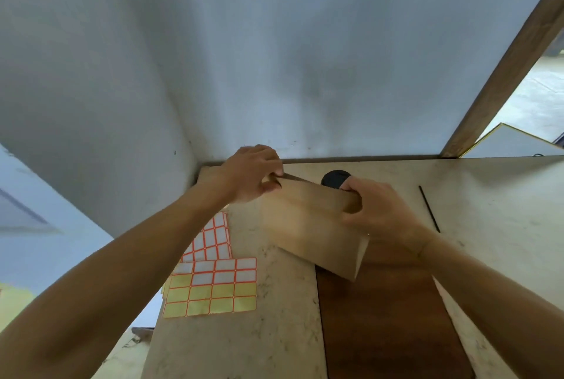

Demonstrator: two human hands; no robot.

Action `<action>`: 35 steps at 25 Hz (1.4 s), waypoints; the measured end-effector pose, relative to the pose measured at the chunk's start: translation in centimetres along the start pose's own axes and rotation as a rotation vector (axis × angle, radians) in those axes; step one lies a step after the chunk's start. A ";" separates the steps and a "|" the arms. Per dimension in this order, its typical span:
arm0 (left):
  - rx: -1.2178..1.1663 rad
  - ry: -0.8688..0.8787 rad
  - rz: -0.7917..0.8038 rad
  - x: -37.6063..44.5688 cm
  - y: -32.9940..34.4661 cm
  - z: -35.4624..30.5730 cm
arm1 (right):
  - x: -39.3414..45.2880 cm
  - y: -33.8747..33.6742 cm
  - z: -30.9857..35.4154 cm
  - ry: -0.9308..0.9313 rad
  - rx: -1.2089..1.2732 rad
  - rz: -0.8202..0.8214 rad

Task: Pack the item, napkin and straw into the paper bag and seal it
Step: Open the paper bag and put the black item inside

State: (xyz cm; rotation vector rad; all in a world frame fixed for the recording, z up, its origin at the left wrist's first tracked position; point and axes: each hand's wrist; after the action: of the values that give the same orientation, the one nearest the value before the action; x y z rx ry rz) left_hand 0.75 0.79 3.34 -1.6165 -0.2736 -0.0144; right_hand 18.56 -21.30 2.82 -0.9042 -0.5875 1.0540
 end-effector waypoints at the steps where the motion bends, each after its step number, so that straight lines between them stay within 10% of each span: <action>1: -0.069 -0.021 0.010 -0.8 -0.3 -1.7 | -1.1 -0.9 -0.6 -0.031 -0.019 0.025; 19: -0.509 -0.255 -0.093 -10.0 3.8 -21.1 | -15.8 -3.8 -6.5 -0.114 -0.132 0.166; 28: -0.002 0.032 0.099 -8.1 2.2 -22.6 | -17.3 -1.2 -5.9 -0.395 -0.563 -0.083; 35: -0.385 -0.256 0.395 -5.5 2.4 -22.9 | -17.4 -1.1 -6.2 -0.534 -0.633 -0.086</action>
State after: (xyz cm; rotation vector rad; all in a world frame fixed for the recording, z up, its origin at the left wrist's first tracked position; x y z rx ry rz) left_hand -0.58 -22.83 1.61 -2.0350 -0.1474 0.4694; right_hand 16.98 -39.63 0.63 -1.1270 -1.4502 1.0475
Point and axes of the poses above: each hand's wrist, its own x-axis towards the middle knuckle, its own y-axis out of the palm, z = x × y, and after that the axes turned 3 degrees about y, right-handed
